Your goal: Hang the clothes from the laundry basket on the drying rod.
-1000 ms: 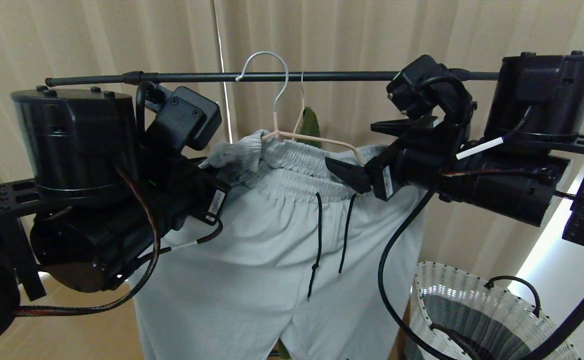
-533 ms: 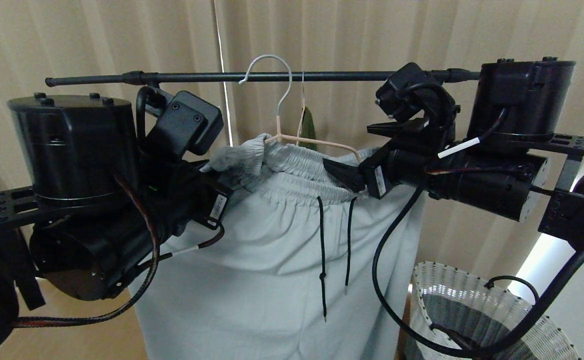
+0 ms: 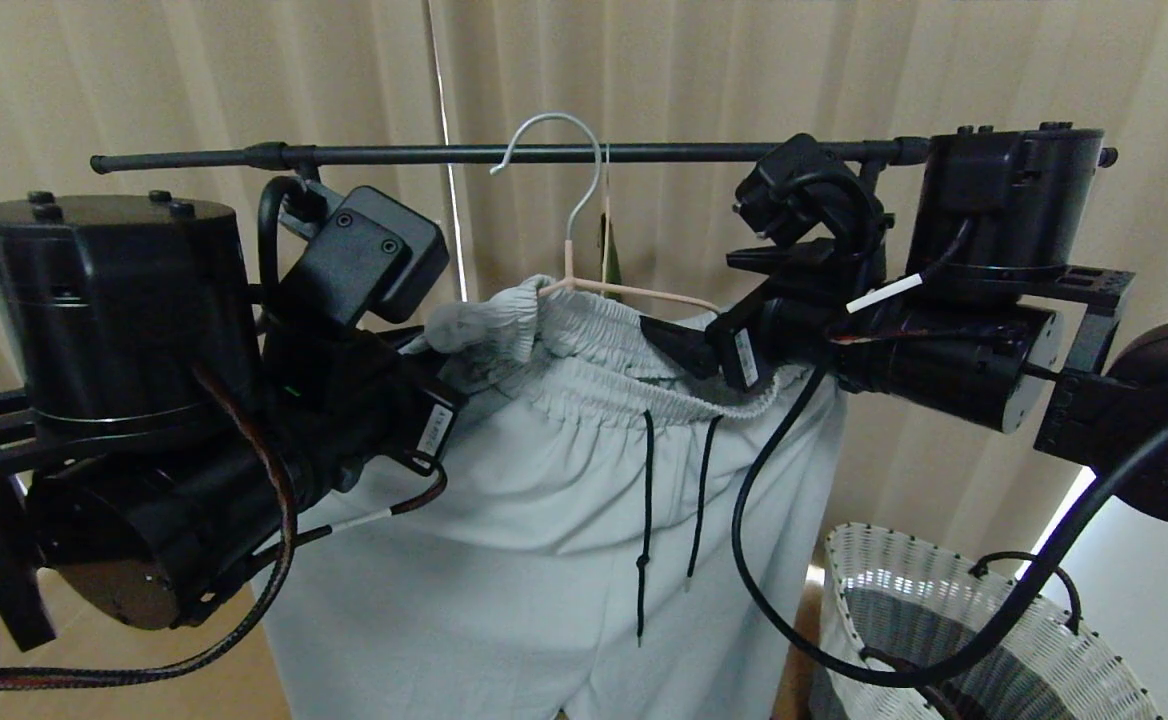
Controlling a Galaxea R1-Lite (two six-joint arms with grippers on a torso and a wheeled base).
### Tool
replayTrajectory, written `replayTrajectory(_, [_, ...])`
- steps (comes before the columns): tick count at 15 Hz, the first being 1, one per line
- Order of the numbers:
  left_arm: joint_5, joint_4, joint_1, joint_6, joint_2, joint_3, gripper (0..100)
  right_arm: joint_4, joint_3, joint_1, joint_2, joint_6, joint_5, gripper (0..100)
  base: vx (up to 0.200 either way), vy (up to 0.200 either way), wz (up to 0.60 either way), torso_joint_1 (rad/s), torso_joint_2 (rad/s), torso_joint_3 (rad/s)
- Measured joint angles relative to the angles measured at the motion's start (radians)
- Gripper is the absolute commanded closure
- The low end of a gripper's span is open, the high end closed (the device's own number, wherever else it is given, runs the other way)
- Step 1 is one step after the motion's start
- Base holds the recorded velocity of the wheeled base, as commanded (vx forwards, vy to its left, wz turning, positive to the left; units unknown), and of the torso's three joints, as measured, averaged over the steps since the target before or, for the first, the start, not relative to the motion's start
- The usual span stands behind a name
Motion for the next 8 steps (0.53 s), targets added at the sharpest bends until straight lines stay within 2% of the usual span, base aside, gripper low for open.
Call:
replayTrajectory(1, [0.0,0.0,0.001,0.001,0.0,0.0,100,0.0,0.001,0.001,-0.001,-0.001,0.0,100,0.0,0.0,0.0,0.0,0.0,0.0])
replayTrajectory(8, [-0.004,-0.003,0.002,0.0,0.003,-0.002,100,0.0,0.017,0.004,-0.007,-0.004,0.004,100,0.0,0.0,0.0,0.0,0.0,0.0])
